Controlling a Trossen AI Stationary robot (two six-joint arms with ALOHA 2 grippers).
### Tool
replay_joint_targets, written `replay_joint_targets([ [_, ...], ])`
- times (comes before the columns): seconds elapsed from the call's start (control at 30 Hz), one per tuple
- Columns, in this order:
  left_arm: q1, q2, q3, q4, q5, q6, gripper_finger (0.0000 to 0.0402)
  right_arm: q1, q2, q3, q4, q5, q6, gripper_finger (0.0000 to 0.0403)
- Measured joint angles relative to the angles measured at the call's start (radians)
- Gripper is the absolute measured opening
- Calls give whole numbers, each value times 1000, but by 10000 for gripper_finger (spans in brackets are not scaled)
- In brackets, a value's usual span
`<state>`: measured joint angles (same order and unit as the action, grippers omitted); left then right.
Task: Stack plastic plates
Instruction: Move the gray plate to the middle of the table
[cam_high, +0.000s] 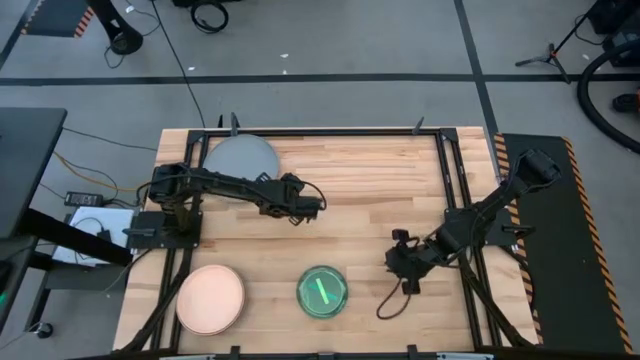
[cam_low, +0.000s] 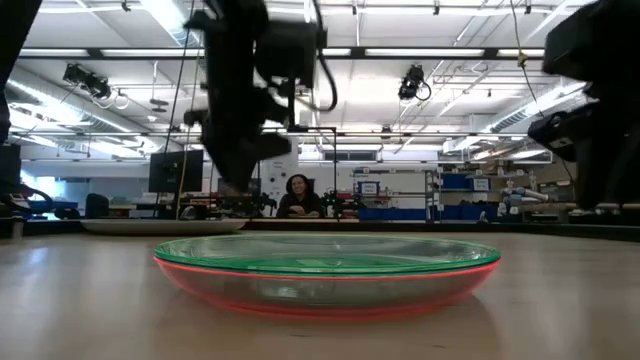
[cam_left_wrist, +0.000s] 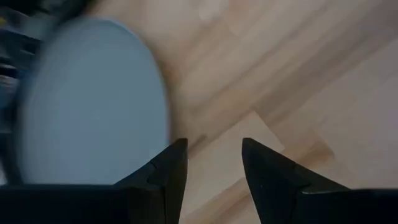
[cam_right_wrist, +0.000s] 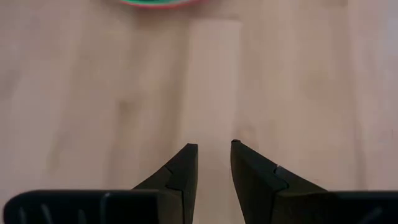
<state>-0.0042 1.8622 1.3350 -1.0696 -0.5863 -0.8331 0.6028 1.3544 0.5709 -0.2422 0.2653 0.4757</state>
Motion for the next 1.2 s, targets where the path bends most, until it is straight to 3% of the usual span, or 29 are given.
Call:
replay_joint_targets([
  [0.13,53,-3,-131,182,67,25,159,66,-2,11,35,-6,26,103],
  [0.27,113,-3,-198,200,69,-49,163,106,-10,70,41,-50,22,103],
  [0.53,226,-4,-215,251,64,-20,207,112,-20,149,-17,-45,-111,103],
  [0.7,301,4,-215,328,175,54,247,51,-53,148,-97,-82,-127,103],
  [0.77,314,3,-220,345,167,69,253,37,-69,148,-118,-106,-128,103],
  [0.93,367,3,-232,308,148,79,246,33,-114,148,-191,-100,-81,103],
  [1.2,436,3,-231,318,291,172,211,52,-156,148,-246,-54,22,103],
])
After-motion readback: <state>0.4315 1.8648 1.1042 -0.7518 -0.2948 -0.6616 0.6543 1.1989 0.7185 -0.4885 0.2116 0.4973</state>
